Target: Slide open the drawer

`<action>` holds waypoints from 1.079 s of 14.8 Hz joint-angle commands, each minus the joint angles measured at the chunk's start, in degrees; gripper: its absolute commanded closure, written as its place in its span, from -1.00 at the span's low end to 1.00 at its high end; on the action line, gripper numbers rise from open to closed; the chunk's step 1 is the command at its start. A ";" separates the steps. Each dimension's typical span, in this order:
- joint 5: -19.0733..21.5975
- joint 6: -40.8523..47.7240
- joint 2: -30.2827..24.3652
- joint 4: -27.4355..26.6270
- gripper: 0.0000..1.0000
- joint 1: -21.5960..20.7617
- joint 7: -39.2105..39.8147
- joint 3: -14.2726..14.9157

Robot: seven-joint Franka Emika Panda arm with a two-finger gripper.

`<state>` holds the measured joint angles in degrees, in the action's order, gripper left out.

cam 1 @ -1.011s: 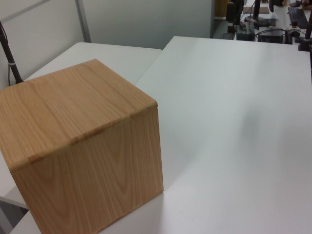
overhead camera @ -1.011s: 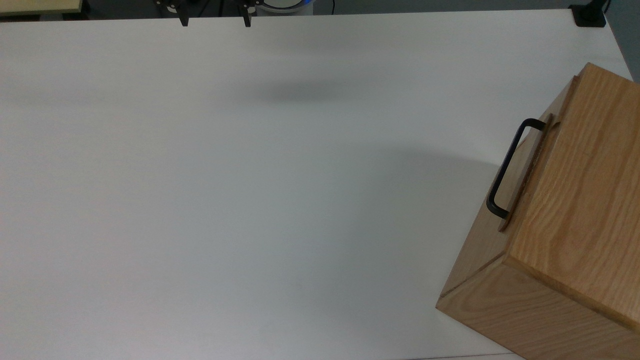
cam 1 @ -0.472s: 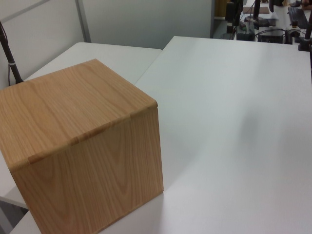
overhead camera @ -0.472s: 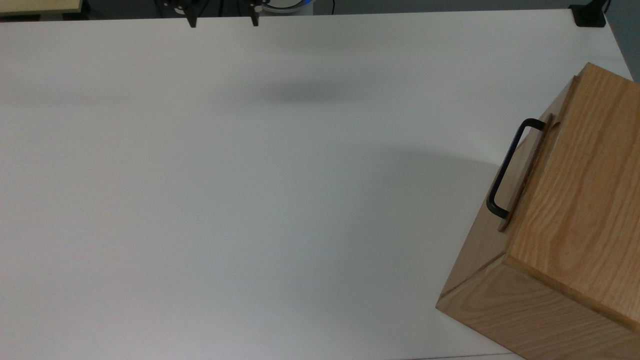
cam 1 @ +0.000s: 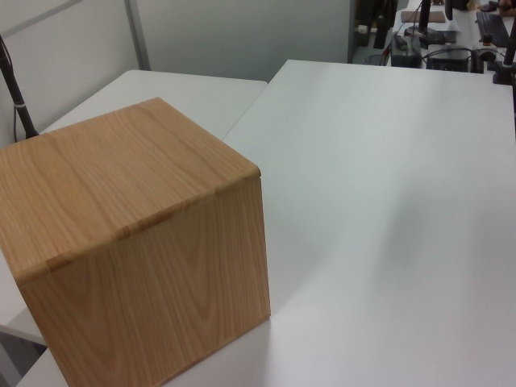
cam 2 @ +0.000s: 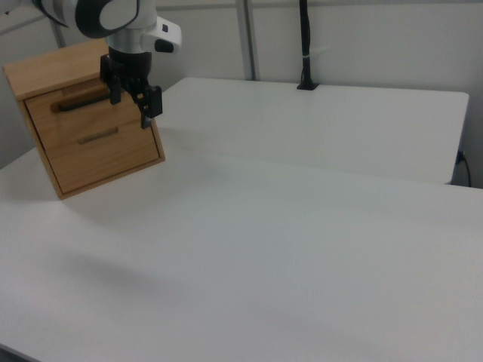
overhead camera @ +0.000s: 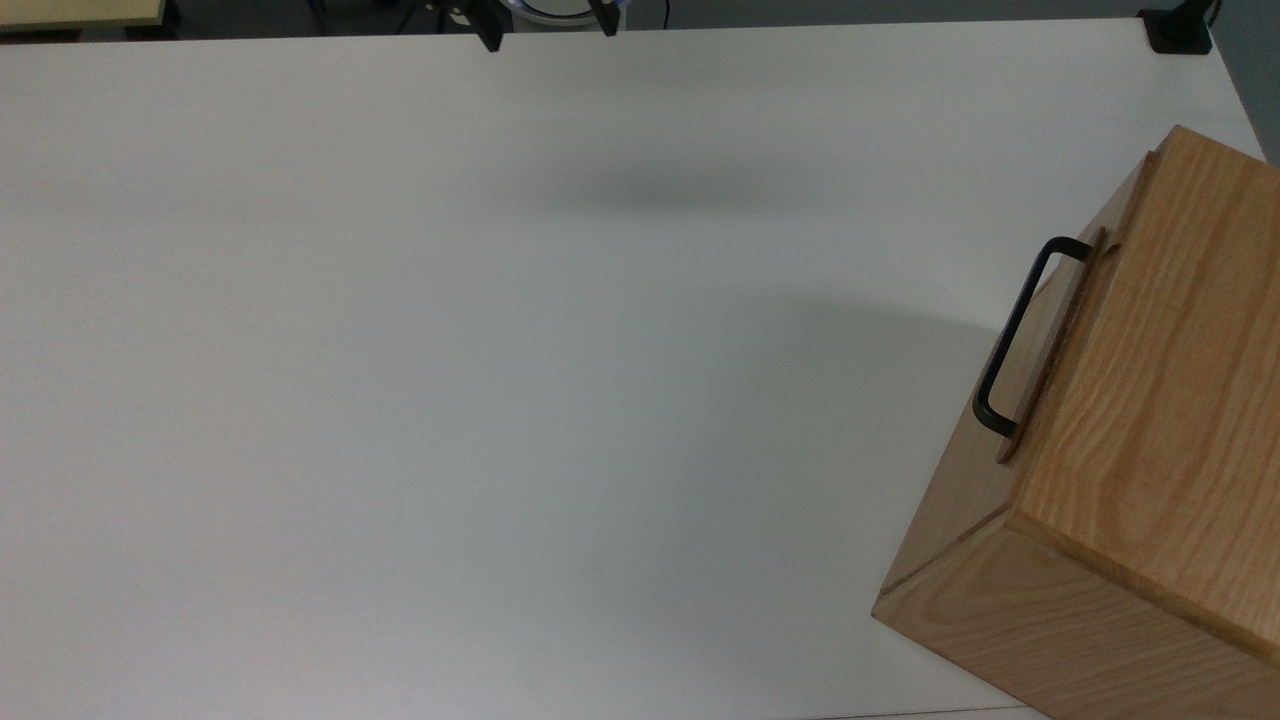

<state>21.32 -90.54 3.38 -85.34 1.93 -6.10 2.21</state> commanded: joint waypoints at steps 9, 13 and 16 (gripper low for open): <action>9.17 -21.86 12.69 6.49 -1.00 -15.46 -25.62 -0.19; 9.17 -26.25 17.26 9.75 -1.00 -19.07 -29.67 -0.19; 9.35 -30.20 18.76 10.02 -1.00 -20.91 -30.11 -0.37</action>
<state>29.59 -117.53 19.94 -77.36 -16.86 -34.70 1.33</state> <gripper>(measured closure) 0.000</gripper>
